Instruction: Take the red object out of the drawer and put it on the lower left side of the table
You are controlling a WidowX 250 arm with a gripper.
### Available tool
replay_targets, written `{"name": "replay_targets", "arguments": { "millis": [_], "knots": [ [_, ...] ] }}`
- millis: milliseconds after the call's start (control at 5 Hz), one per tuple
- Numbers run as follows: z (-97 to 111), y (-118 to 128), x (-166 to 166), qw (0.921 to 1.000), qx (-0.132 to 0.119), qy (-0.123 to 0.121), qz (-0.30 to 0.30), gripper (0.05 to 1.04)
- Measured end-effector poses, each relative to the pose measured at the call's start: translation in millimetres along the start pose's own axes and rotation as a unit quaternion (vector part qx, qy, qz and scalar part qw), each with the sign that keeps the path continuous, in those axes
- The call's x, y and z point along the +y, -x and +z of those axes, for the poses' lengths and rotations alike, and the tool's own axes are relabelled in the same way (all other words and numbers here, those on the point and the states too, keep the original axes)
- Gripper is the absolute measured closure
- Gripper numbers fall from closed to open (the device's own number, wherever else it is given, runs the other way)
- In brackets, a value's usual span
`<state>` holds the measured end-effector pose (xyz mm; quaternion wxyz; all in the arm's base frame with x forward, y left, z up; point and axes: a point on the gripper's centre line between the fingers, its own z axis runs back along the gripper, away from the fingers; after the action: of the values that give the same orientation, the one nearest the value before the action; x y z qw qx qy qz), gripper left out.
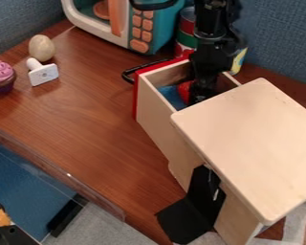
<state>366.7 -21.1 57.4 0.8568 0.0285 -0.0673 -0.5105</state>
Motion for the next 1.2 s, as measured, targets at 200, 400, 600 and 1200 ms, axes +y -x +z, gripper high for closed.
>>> {"name": "replay_targets", "arguments": {
  "millis": [200, 400, 600, 1200],
  "knots": [
    [1, 2, -2, 0.9999, -0.004, 0.015, -0.001, 0.308],
    [15, 7, -5, 0.9989, -0.025, 0.037, 0.012, 0.308],
    [57, 9, 6, 0.9953, -0.079, 0.042, 0.036, 0.308],
    [86, 87, 38, 0.9796, -0.067, 0.055, 0.181, 0.308]
  ]
}}
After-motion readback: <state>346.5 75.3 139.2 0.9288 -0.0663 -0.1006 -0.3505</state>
